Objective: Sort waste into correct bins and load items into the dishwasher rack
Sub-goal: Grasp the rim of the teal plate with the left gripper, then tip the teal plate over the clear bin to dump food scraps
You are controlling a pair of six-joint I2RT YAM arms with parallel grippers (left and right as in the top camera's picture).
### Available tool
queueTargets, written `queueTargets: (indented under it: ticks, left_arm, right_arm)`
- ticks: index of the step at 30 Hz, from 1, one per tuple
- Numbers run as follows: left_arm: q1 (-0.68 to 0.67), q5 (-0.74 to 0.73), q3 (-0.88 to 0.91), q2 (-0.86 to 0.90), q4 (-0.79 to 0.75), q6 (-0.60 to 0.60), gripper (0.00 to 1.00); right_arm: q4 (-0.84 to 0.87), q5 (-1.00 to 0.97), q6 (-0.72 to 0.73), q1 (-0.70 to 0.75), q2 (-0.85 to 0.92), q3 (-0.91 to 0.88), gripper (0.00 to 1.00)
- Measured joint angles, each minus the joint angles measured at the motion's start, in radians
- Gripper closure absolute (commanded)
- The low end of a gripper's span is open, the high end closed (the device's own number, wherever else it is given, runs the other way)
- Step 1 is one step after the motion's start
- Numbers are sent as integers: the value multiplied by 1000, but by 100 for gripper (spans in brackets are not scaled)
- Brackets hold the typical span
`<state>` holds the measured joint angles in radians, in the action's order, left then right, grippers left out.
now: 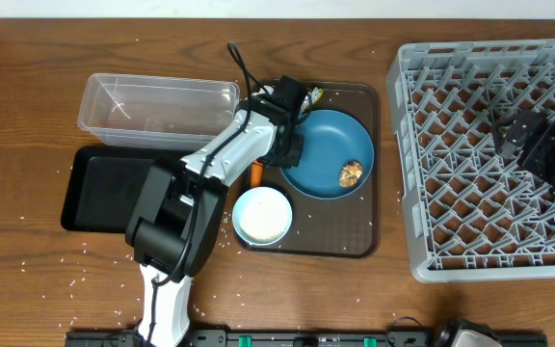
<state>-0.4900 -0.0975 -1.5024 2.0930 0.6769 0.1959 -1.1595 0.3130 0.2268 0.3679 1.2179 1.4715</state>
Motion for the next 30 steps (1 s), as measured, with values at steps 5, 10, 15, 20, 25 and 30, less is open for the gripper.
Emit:
queueTargets:
  ticks: [5, 10, 15, 20, 25, 30]
  left_arm:
    - [-5, -31, -1, -2, -11, 10, 94]
    - [-5, -35, -1, -22, 31, 10, 94]
    - [-6, -10, -2, -133, 96, 6, 94]
    - [-6, 72, -20, -350, 181, -3, 94]
    - [8, 230, -50, -568, 386, -14, 94]
    - [89, 476, -51, -707, 610, -10, 94]
  right_arm:
    - [-3, 0, 0, 0, 11, 0, 1]
    - [-8, 0, 0, 0, 13, 0, 1]
    - [-9, 0, 0, 0, 13, 0, 1]
    - [-9, 0, 0, 0, 13, 0, 1]
    - [-8, 0, 0, 0, 13, 0, 1]
    - [-3, 0, 0, 0, 13, 0, 1]
